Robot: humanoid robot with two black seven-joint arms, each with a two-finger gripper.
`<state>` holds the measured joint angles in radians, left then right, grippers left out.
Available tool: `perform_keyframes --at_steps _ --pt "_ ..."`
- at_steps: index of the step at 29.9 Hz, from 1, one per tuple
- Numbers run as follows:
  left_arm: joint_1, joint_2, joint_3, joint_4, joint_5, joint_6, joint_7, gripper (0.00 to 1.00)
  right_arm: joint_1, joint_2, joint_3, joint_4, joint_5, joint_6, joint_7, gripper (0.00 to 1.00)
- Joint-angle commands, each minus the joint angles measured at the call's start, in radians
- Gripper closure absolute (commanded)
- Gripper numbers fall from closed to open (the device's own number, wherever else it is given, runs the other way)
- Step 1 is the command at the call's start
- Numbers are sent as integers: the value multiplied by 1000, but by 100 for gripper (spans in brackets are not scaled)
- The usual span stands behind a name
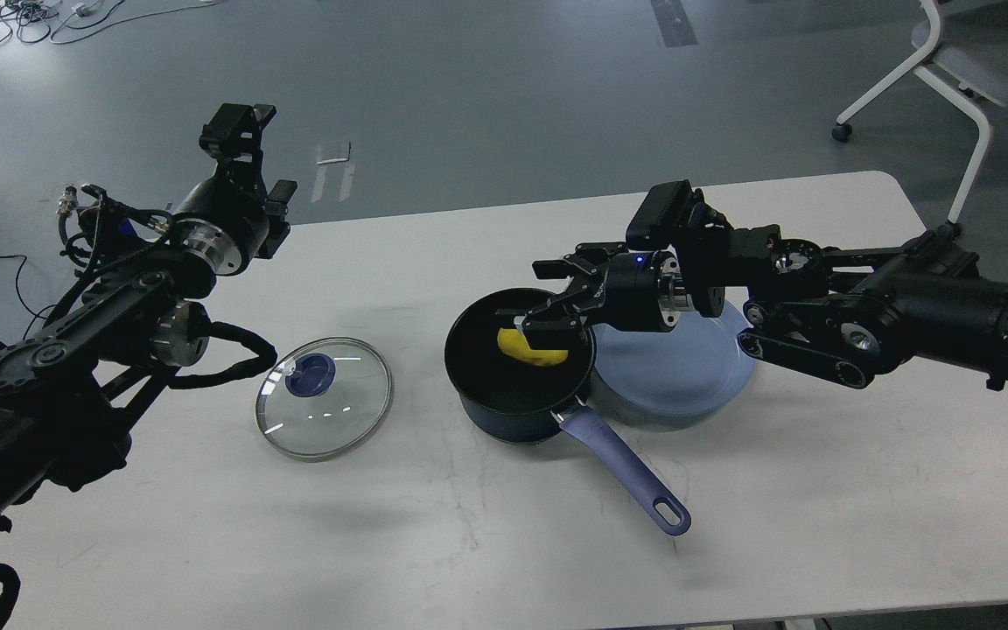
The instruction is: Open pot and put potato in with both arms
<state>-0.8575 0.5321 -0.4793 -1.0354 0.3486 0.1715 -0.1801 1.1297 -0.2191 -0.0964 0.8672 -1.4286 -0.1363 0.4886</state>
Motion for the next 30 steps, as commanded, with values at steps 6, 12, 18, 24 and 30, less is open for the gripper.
perform_keyframes --at_steps 6,12,18,24,30 --pt "61 -30 -57 -2 -108 -42 16 2 -11 -86 226 39 584 128 0 0" --pt "166 -61 -157 -49 -122 -115 25 2 -90 -226 401 64 1192 443 -44 0" --pt "183 -66 -185 -60 -126 -152 22 2 -209 -259 510 93 1456 489 -200 0" --pt "180 -66 -200 -95 -129 -161 24 2 -286 -237 570 93 1507 485 -275 0" --pt "183 -63 -202 -109 -129 -161 22 2 -286 -209 572 92 1521 448 -291 0"
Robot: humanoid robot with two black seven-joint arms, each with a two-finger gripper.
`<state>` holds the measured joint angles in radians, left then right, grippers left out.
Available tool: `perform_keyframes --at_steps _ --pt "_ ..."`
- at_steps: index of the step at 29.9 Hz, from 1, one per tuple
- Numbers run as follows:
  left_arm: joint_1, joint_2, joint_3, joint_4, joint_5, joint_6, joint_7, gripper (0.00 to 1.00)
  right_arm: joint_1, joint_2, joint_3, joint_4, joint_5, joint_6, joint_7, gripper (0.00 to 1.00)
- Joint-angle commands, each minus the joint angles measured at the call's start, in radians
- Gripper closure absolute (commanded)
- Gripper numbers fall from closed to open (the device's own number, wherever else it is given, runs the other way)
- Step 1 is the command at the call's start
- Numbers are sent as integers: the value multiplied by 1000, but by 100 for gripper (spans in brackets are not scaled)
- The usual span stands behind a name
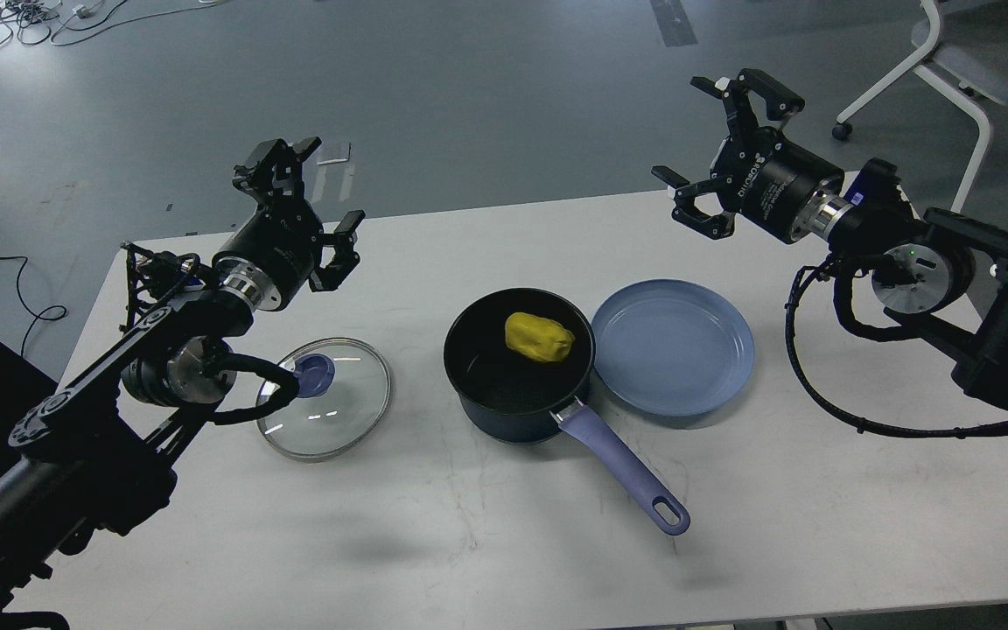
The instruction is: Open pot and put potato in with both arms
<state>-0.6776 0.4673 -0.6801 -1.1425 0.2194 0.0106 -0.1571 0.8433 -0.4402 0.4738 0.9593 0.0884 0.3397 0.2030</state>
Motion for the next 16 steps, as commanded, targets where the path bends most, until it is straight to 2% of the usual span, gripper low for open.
perform_keyframes --at_steps 1,4,9,16 --pt "3 2 -1 -2 0 0 -1 2 0 15 2 -1 4 -42 -7 0" --pt "3 4 -3 -2 0 2 -4 2 0 31 2 1 4 -102 -23 0" --pt "3 5 -3 0 0 3 -7 2 -1 32 2 7 4 -104 -63 0" --pt "3 4 -9 7 3 11 -10 2 5 66 -23 2 -15 -105 -54 0"
